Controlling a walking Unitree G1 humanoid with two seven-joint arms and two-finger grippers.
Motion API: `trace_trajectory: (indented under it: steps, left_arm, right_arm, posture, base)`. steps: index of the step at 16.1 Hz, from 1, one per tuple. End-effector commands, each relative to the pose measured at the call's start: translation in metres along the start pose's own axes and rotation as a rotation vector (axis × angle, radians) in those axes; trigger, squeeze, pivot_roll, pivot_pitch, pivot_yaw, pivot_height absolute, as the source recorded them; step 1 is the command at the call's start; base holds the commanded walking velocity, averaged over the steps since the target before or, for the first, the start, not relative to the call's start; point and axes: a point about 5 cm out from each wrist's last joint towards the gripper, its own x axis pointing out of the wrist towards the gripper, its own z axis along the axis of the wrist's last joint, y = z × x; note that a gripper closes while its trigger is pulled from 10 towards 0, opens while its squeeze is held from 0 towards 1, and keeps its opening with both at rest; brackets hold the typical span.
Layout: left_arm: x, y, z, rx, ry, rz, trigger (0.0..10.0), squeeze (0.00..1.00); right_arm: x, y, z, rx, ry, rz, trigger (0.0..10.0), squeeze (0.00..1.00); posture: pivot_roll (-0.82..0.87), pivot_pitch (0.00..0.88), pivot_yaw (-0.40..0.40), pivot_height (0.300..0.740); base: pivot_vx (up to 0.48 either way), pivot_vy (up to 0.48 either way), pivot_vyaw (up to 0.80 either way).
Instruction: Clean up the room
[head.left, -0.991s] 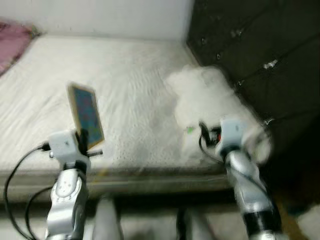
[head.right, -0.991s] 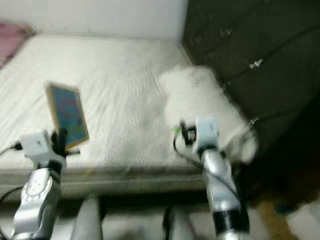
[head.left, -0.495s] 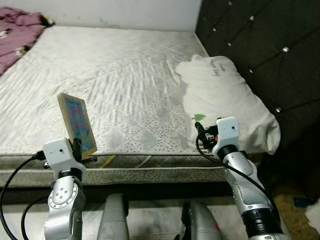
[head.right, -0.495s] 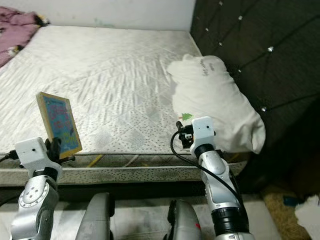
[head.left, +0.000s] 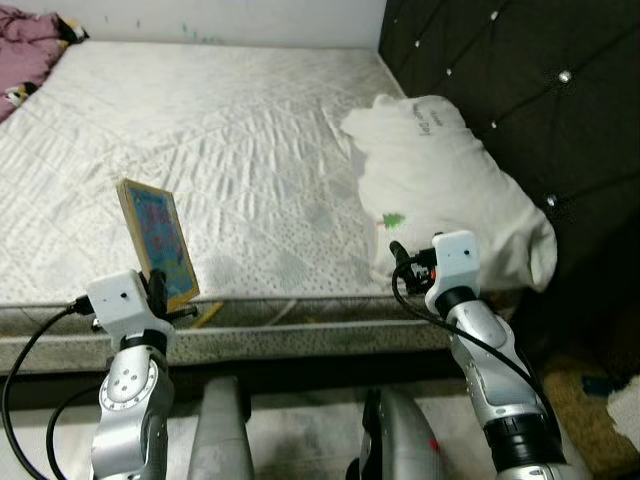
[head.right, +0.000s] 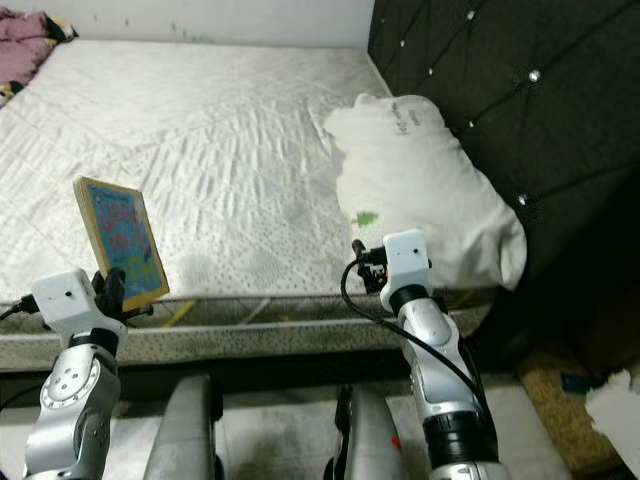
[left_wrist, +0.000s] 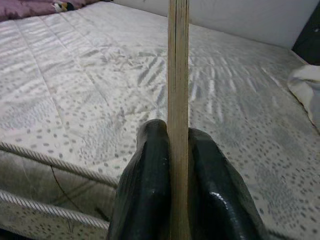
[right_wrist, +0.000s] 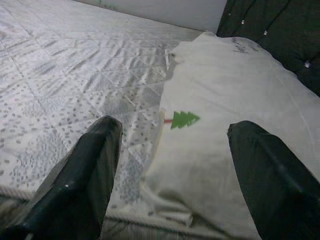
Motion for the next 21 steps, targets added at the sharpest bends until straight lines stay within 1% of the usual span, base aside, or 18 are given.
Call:
trace_trajectory:
  steps: [1, 3, 13, 17, 19, 21]
  left_arm:
    - [0.004, -0.004, 0.013, -0.007, -0.066, -0.024, 10.0, 0.0]
    - [0.006, -0.006, 0.017, -0.019, -0.087, -0.04, 10.0, 0.0]
    - [0.009, -0.011, 0.019, -0.033, -0.093, -0.059, 10.0, 0.0]
    - [0.011, -0.014, 0.017, -0.03, -0.076, -0.06, 10.0, 0.0]
    - [0.012, -0.015, 0.016, -0.037, -0.069, -0.073, 10.0, 0.0]
    - [0.014, -0.02, 0.013, -0.052, -0.043, -0.097, 10.0, 0.0]
  right_arm:
    - [0.001, -0.001, 0.002, -0.002, -0.004, 0.003, 10.0, 0.0]
    - [0.001, -0.001, 0.002, -0.002, -0.004, 0.004, 10.0, 0.0]
    - [0.002, -0.001, 0.003, 0.0, -0.005, 0.004, 10.0, 0.0]
    - [0.002, -0.001, 0.003, 0.003, -0.006, 0.002, 10.0, 0.0]
    - [0.002, 0.0, 0.003, 0.004, -0.006, 0.003, 10.0, 0.0]
    - [0.002, 0.0, 0.003, 0.005, -0.006, 0.003, 10.0, 0.0]
  posture:
    - [0.05, 0.0, -0.046, 0.546]
    - [0.05, 0.0, -0.047, 0.546]
    - [0.05, 0.0, -0.046, 0.546]
    - [0.05, 0.0, -0.045, 0.546]
    - [0.05, 0.0, -0.044, 0.546]
    - [0.05, 0.0, -0.044, 0.546]
  base:
    - [0.0, 0.0, 0.0]
    - [0.142, 0.0, 0.0]
    - [0.357, 0.0, 0.0]
    - [0.0, 0.0, 0.0]
    - [0.0, 0.0, 0.0]
    - [0.0, 0.0, 0.0]
